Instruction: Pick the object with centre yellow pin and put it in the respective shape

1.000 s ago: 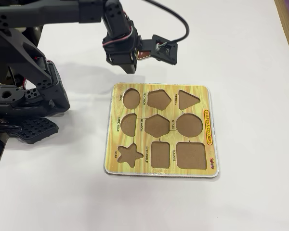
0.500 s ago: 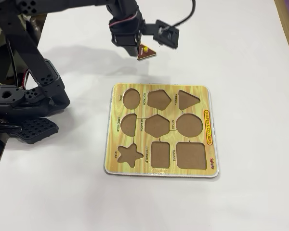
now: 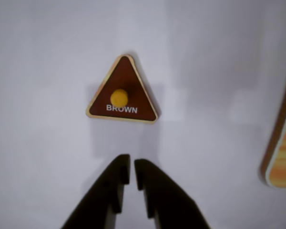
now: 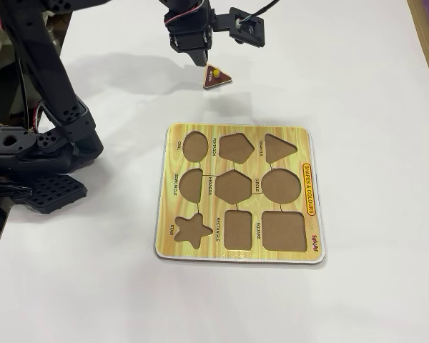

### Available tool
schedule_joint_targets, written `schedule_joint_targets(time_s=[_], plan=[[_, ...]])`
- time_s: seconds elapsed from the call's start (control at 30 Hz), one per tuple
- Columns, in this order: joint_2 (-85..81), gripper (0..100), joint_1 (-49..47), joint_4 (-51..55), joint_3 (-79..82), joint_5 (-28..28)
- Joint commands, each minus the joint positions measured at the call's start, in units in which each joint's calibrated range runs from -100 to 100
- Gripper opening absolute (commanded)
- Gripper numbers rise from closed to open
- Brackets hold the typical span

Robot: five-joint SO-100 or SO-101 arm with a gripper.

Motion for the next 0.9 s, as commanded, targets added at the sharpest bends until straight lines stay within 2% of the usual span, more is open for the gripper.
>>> schedule_joint_targets(time_s=[0.0,0.27,0.53,0.87], plan=[[-0.25,7,-0.42,-0.72,-3.42,0.13],[0.17,10,-0.42,-0.9,-3.51,0.13],[3.85,10,-1.98,-10.75,-3.42,-0.08],[4.44,10,-1.78,-11.01,-3.33,-0.19]])
